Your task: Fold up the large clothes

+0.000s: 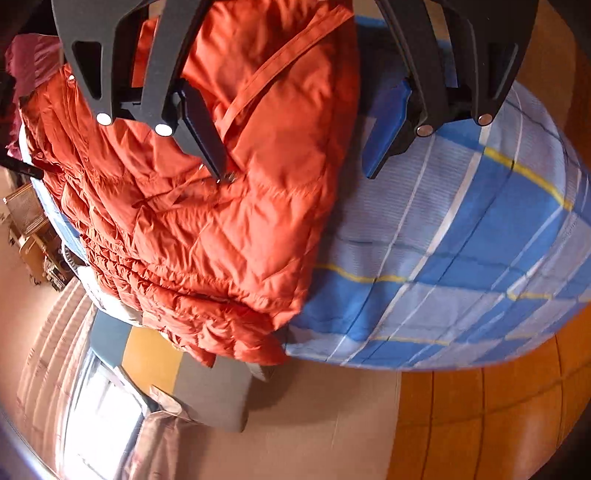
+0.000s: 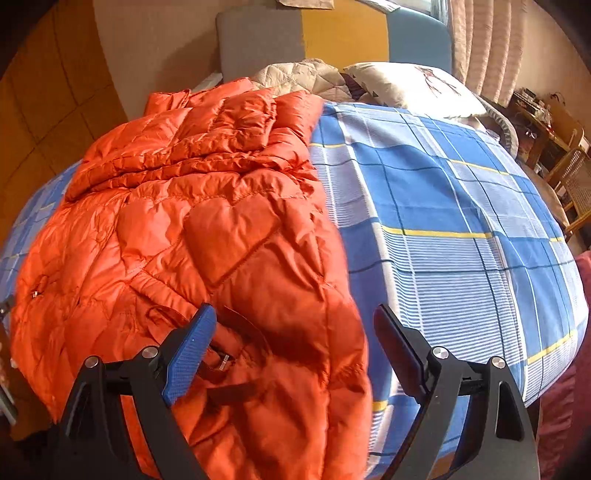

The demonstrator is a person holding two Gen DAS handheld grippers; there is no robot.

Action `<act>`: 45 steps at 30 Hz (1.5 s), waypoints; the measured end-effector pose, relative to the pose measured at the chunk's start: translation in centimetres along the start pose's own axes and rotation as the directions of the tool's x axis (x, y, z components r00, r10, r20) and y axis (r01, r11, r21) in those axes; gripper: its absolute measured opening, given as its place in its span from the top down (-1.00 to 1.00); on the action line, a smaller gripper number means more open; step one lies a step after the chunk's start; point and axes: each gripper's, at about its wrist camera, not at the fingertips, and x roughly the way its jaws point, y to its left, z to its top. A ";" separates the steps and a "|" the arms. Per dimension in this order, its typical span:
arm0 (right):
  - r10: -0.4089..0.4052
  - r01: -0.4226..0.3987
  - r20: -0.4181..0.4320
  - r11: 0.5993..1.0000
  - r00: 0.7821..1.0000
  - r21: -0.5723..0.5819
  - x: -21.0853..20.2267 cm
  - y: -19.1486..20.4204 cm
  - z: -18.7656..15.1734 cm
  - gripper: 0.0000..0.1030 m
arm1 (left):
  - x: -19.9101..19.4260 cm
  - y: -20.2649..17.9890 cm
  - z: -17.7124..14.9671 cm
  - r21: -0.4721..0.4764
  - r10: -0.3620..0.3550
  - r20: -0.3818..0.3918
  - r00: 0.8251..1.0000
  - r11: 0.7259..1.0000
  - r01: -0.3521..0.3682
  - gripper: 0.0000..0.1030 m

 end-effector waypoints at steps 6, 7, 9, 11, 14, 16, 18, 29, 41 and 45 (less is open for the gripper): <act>0.061 -0.055 -0.068 0.995 0.996 0.088 0.5 -3.0 -2.4 -0.68 | 0.7 1.7 -1.5 -0.078 -0.068 -0.084 0.994 0.995 0.061 -0.19; 0.084 -0.076 -0.074 0.992 0.994 0.100 0.5 -3.3 -2.8 -0.61 | 0.7 1.6 -1.7 -0.072 -0.076 -0.088 0.993 0.995 0.070 -0.08; 0.137 -0.125 -0.091 0.984 0.986 0.126 0.6 -3.6 -3.6 -0.45 | 0.7 1.1 -1.8 -0.055 -0.096 -0.097 0.991 0.994 0.091 0.07; 0.194 -0.175 -0.113 0.971 0.974 0.161 0.9 -3.8 -4.3 -0.39 | 0.7 0.7 -1.9 -0.041 -0.110 -0.100 0.989 0.993 0.107 0.20; 0.218 -0.198 -0.114 0.966 0.969 0.164 0.8 -3.7 -5.0 -0.31 | 0.6 0.2 -1.9 -0.029 -0.117 -0.102 0.988 0.993 0.114 0.35; 0.238 -0.217 -0.127 0.964 0.963 0.157 0.6 -3.6 -5.2 -0.25 | 0.6 0.0 -1.9 -0.021 -0.121 -0.102 0.987 0.993 0.120 0.49; 0.243 -0.226 -0.143 0.966 0.959 0.127 0.3 -3.3 -5.4 -0.19 | 0.5 -0.1 -1.9 -0.004 -0.114 -0.100 0.988 0.993 0.114 0.64; 0.265 -0.271 -0.132 0.962 0.955 -0.031 -3.8 -1.8 -5.1 0.72 | -1.2 0.2 -2.3 0.022 -0.146 -0.074 0.986 0.989 0.148 0.81; 0.314 -0.312 -0.175 0.949 0.933 0.038 -1.8 -3.0 -5.5 0.65 | -0.2 2.0 -1.6 -0.020 -0.198 -0.098 0.975 0.980 0.197 0.85; 0.313 -0.317 -0.154 0.948 0.937 0.001 -3.6 -2.7 -5.8 0.76 | -2.0 2.0 -2.1 0.015 -0.208 -0.095 0.973 0.977 0.211 0.88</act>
